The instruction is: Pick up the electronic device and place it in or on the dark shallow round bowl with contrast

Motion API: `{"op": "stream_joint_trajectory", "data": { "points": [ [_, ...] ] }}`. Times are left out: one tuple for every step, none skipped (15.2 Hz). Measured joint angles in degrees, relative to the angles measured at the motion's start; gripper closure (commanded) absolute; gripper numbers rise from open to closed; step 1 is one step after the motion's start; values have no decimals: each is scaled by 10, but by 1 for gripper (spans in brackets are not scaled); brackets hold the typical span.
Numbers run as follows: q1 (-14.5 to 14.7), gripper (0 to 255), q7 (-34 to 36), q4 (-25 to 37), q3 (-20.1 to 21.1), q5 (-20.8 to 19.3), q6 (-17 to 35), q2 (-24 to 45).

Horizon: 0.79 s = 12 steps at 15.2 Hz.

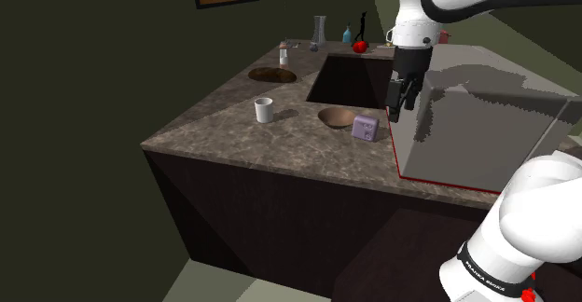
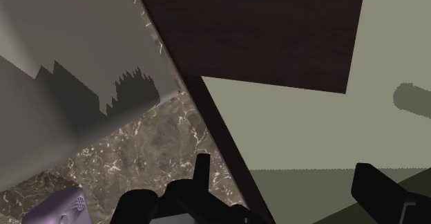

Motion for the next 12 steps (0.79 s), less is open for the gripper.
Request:
{"op": "stream_joint_trajectory", "data": {
  "points": [
    [0, 0, 0, 0, 0, 0, 0, 0],
    [-1, 0, -6, -1, -4, -3, 9, 7],
    [-4, 0, -16, -3, -13, -9, 18, 13],
    [-7, 0, -26, -6, -21, -14, 31, 23],
    [-10, 0, -39, -7, -31, -21, 48, 36],
    [-12, 0, -50, -7, -40, -26, 64, 52],
    [-15, 0, -61, -5, -48, -30, 76, 63],
    [-17, 0, -73, -10, -57, -36, 91, 71],
    [-20, 0, -86, -5, -67, -40, 105, 88],
    [-23, 0, -98, -7, -77, -44, 122, 100],
    [-25, 0, -109, -10, -86, -48, 136, 110],
    [-26, 0, -123, 2, -96, -50, 152, 135]
  ]
}}
